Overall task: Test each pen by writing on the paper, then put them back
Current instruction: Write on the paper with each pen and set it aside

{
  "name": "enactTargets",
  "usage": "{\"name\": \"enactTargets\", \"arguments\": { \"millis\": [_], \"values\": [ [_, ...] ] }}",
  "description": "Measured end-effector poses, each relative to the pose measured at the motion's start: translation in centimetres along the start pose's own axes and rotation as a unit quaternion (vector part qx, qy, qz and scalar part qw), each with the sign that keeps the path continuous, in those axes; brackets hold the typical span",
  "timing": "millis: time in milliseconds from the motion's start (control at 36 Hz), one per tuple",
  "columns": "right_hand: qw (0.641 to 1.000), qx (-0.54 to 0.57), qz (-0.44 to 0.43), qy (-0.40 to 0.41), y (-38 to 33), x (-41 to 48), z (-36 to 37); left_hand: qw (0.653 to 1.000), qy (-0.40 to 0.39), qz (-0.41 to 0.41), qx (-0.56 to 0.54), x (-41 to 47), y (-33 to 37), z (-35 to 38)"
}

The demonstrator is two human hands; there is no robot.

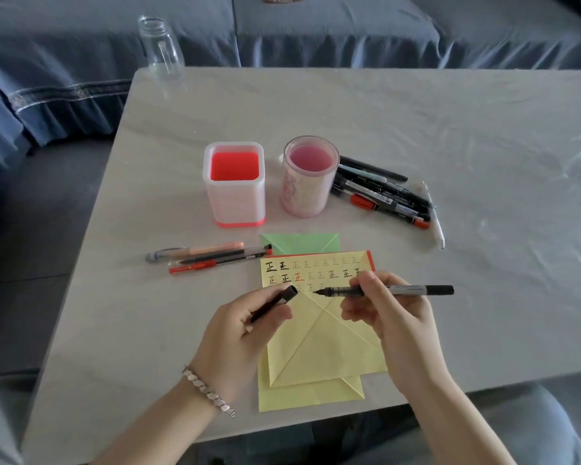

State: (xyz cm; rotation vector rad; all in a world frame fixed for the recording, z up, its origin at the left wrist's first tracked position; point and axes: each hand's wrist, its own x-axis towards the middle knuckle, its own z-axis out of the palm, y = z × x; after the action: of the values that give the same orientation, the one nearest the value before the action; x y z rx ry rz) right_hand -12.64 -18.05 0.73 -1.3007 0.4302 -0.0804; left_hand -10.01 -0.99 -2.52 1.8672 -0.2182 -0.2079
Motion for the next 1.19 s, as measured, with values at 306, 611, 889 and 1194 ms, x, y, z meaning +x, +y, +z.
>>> {"name": "enactTargets", "arguments": {
  "millis": [306,611,889,1194],
  "values": [
    [0.999,-0.040,-0.015,-0.029,0.1,-0.6,0.0,0.998,-0.045,0.021,0.027,-0.7,1.1,0.2],
    [0.996,-0.063,-0.003,-0.062,0.1,-0.6,-0.7,0.985,-0.074,0.082,0.130,-0.4,0.5,0.1],
    [0.992,-0.124,-0.022,0.021,1.5,-0.4,0.8,0.985,-0.112,0.064,0.117,0.0,2.0,1.6],
    [0.991,-0.084,-0.102,0.028,0.2,0.7,-0.8,0.982,-0.181,0.044,0.024,2.6,4.0,2.5]
  ]
}}
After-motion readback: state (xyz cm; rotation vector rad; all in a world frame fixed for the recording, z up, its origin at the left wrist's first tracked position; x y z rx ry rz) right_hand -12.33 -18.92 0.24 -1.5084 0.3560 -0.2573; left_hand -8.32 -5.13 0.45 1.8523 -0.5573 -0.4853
